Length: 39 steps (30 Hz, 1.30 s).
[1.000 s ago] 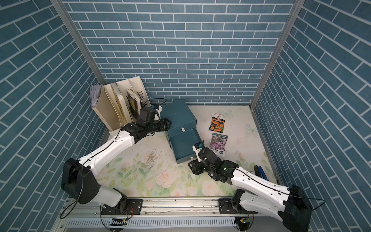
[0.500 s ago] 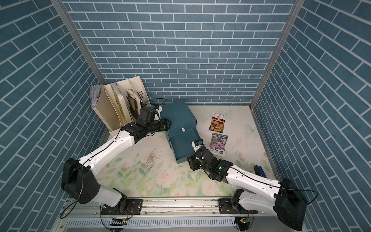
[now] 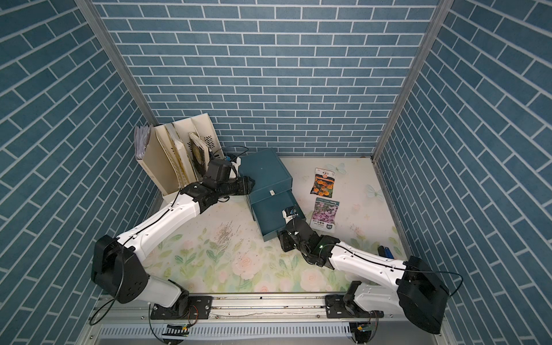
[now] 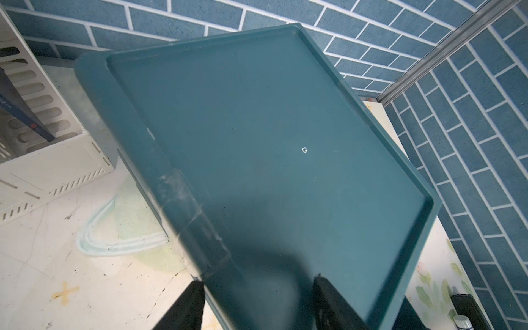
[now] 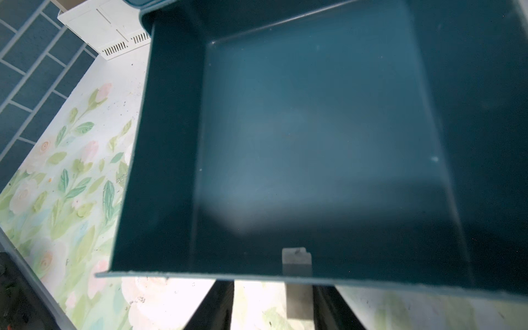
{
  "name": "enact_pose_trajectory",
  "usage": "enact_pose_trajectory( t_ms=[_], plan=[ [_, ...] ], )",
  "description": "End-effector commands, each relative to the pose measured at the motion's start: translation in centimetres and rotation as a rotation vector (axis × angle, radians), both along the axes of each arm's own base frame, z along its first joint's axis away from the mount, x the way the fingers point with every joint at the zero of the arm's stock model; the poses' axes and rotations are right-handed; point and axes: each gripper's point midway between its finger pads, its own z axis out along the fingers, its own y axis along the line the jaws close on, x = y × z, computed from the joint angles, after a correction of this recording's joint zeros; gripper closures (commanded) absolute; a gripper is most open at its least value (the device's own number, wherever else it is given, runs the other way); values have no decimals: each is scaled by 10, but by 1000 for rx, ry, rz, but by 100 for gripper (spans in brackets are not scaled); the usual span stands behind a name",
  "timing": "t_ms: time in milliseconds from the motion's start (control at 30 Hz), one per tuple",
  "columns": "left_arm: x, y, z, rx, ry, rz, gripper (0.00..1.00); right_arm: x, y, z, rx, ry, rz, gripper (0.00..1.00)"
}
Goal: Take the seed bags out of the drawer
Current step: Close the drawer in the storage box.
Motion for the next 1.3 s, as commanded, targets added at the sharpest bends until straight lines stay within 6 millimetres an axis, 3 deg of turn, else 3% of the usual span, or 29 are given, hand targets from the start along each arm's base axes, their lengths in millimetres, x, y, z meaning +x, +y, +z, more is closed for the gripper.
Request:
enact_pose_trajectory(
  t_ms=[0, 733, 1267],
  plan=[
    [-19, 3, -40, 88, 130, -49, 36, 24, 19, 42, 83, -132, 5, 54],
    [-19, 0, -44, 98, 143, -73, 36, 85, 31, 50, 130, -238, -24, 57],
    [-19, -2, -49, 108, 157, -89, 36, 112, 47, 45, 169, -273, -25, 58]
  ],
)
